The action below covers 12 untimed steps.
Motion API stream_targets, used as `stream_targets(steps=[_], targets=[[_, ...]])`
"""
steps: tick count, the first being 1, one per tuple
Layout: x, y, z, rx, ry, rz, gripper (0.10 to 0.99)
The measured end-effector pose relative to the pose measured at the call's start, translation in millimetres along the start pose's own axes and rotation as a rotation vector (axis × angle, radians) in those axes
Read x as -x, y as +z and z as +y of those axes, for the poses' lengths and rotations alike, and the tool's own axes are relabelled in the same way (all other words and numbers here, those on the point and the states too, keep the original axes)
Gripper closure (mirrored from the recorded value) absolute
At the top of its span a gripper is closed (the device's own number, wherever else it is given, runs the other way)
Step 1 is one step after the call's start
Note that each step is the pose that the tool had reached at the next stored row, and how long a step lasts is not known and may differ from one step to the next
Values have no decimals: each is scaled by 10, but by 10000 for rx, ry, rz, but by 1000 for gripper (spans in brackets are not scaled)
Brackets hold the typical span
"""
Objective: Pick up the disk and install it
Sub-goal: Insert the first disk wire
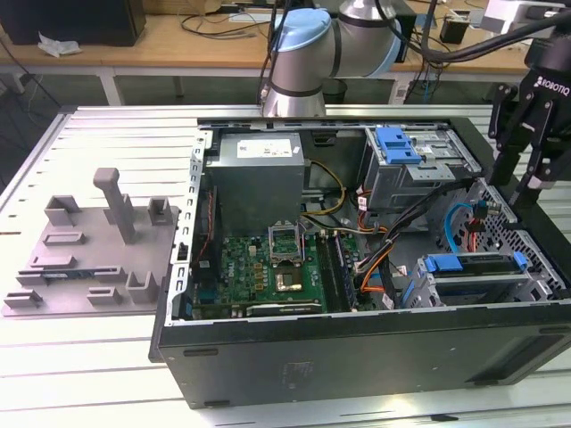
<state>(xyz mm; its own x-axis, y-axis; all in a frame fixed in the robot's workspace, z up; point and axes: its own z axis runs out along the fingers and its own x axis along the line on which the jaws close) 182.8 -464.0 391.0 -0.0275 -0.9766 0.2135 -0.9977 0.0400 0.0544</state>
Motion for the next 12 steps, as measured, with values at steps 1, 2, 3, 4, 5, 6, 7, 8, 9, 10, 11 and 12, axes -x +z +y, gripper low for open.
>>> stream_targets(steps=[1, 2, 3, 4, 5, 6, 7, 8, 9, 10, 11, 12], targets=[[3, 1, -1, -3, 57, -5, 580], [9, 4, -5, 1, 89, -5, 580], [25, 10, -12, 8, 159, 39, 580], [33, 14, -21, 11, 243, 115, 580], [39, 16, -29, 12, 313, 185, 580], [42, 16, -34, 11, 355, 231, 580], [50, 18, -44, 9, 435, 323, 580], [60, 18, -53, -4, 501, 443, 580], [68, 17, -59, -16, 531, 533, 580], [82, 15, -69, -42, 573, 680, 580], [95, 11, -73, -62, 591, 794, 580], [120, 6, -77, -80, 601, 929, 580]])
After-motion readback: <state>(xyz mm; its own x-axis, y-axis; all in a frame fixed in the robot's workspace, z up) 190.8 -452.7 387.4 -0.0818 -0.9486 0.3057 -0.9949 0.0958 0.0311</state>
